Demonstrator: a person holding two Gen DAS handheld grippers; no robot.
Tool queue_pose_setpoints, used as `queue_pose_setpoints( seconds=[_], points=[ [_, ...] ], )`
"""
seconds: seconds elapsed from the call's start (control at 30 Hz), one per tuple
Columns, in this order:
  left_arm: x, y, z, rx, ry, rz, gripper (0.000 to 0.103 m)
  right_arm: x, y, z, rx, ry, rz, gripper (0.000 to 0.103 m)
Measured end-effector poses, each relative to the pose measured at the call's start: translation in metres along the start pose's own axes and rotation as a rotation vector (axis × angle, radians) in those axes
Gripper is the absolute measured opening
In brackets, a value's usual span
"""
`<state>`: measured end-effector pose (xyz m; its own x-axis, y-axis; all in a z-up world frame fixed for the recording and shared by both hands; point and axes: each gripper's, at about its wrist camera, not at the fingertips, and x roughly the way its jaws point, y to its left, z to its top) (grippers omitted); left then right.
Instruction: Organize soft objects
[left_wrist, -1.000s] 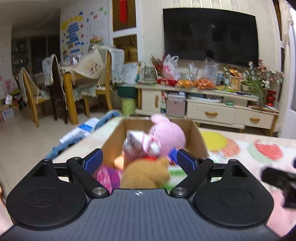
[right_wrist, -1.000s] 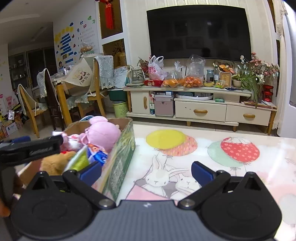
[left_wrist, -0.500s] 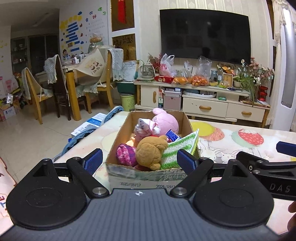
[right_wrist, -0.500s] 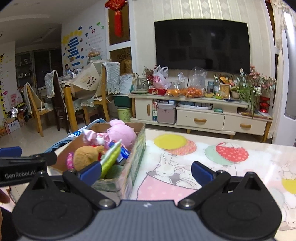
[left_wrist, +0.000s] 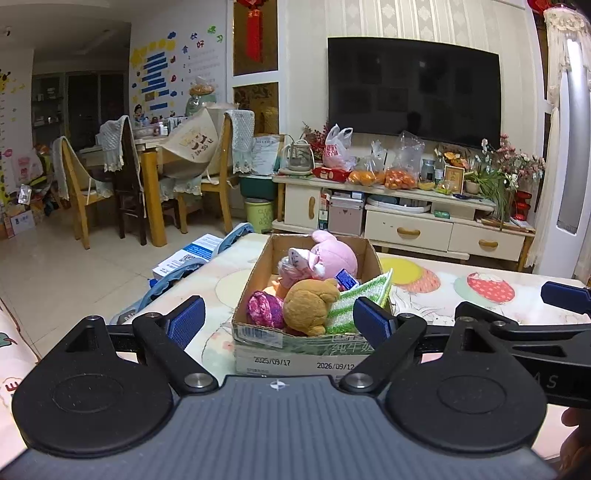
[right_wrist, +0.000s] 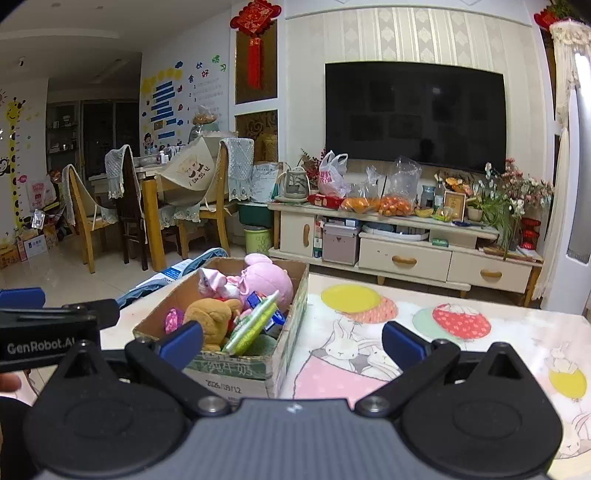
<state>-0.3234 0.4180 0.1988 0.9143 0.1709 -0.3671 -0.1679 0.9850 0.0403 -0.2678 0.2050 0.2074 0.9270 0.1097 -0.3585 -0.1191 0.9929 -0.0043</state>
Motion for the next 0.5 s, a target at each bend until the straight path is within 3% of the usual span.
queue_pose_setpoints(
  seconds=[0.5],
  points=[
    [0.002,-0.011,-0.007,-0.007,0.016,0.017,0.103,0.000,0.009,-0.005,-0.029,0.003,-0.013,0.102]
  ],
)
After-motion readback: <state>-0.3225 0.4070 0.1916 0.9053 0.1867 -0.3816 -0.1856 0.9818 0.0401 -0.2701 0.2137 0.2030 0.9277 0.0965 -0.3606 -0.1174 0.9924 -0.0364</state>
